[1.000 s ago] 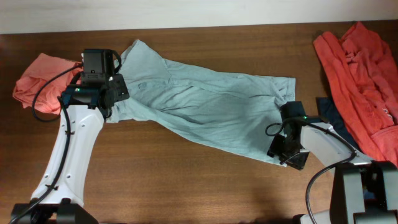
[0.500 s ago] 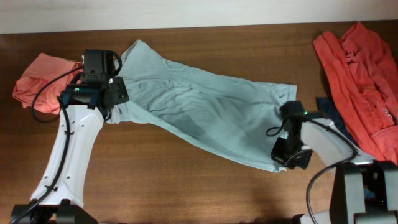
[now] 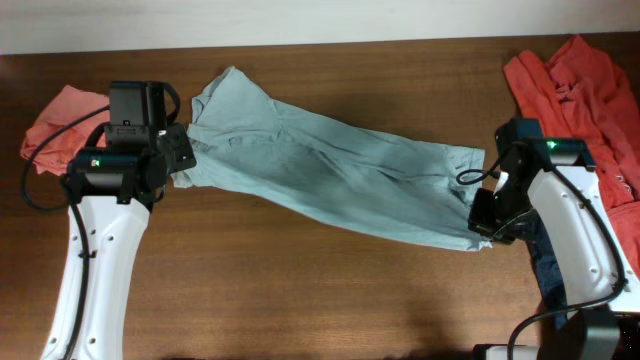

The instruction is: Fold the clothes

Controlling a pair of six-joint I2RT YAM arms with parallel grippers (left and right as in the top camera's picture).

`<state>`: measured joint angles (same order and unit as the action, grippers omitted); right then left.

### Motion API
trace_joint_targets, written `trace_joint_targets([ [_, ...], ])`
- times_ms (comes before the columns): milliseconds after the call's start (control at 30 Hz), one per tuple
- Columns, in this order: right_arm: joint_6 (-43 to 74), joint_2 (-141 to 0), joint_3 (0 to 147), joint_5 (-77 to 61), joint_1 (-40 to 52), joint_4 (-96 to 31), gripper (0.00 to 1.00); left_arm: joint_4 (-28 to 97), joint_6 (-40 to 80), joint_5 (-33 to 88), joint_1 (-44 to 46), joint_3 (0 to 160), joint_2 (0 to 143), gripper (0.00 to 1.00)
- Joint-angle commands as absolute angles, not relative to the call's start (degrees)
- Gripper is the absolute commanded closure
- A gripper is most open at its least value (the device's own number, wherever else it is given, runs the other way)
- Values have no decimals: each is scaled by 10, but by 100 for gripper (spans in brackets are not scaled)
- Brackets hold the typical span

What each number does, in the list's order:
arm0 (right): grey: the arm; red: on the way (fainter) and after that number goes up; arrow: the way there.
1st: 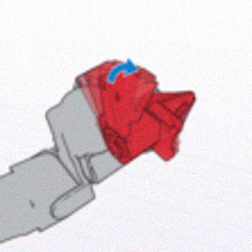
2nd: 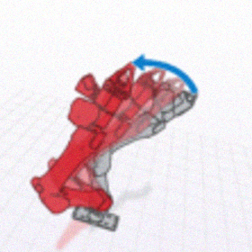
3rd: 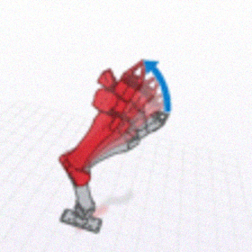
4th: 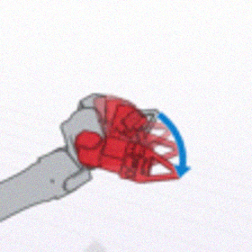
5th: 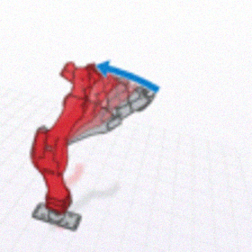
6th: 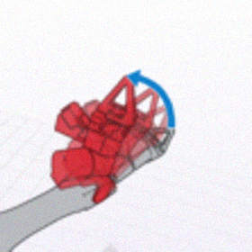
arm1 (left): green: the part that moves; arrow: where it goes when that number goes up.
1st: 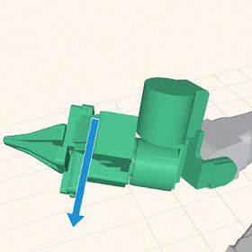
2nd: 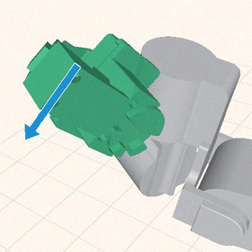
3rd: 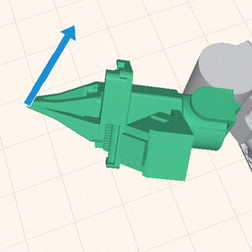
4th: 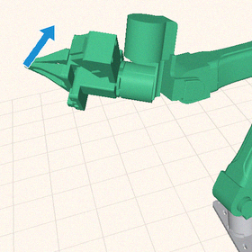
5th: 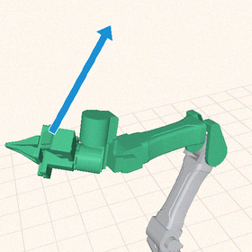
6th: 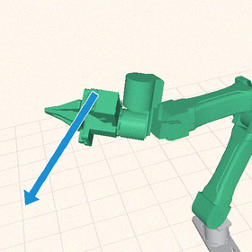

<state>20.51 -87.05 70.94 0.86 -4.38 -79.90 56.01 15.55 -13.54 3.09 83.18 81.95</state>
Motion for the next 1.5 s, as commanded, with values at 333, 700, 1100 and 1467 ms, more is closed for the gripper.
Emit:
trace_joint_targets([
  [333,197,-866,705,21,-46,-708,96,510,147,-143,30,839,915,100],
  [700,199,-889,632,28,-46,-572,96,423,147,-143,30,839,966,100],
  [1100,197,-941,632,78,-46,-476,96,339,147,-143,30,839,1059,99],
  [1467,197,-1016,632,82,-46,-445,96,240,146,-143,30,839,1117,99],
])
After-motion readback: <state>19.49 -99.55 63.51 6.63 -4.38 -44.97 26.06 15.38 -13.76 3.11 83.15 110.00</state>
